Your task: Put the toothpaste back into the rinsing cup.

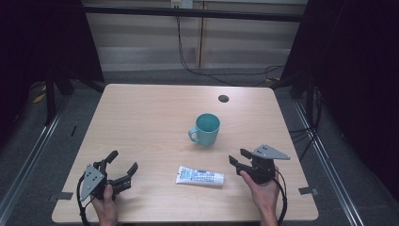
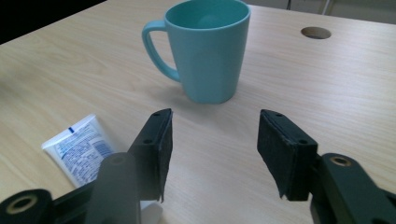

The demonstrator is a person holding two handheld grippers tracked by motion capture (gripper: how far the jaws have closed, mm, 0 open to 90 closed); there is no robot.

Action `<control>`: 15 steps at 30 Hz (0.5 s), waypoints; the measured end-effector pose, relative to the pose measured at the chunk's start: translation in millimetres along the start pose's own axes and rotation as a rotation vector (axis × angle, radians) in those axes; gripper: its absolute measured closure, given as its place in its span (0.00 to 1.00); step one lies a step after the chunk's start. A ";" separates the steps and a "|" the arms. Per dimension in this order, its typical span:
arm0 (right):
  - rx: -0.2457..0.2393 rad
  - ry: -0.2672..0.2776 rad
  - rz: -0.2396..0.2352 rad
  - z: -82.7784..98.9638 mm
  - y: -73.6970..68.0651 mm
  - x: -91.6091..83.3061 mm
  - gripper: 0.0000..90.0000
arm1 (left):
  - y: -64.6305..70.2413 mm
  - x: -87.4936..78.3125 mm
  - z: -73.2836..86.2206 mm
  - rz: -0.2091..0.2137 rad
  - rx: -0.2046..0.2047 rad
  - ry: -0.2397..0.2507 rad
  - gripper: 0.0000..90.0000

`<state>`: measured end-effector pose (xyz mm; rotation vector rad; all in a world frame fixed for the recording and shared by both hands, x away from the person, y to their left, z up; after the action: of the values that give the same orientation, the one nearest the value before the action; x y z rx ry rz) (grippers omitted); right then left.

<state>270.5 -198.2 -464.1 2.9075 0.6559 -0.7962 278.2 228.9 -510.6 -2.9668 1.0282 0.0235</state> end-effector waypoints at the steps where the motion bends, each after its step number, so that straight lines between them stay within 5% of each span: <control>1: -0.011 -0.009 -0.007 -0.8 -0.8 0.5 0.53 | 0.0 0.0 0.0 0.000 0.000 0.000 0.17; 15: -0.050 -0.097 -0.137 -12.3 -13.8 12.0 0.46 | 0.1 0.0 0.0 -0.002 0.001 0.000 0.17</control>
<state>279.9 -179.0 -458.7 2.7832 0.8591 -0.9144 278.2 228.8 -510.7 -2.9673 1.0257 0.0228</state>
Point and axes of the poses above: each handheld gripper's, and its own axes: x roughly forward along the jaws, z roughly out of its underside, y roughly to its right, the point moved 4 cm from there along x, roughly forward along the jaws, and after that the axes turned 4 degrees about z, right-handed, at the moved point
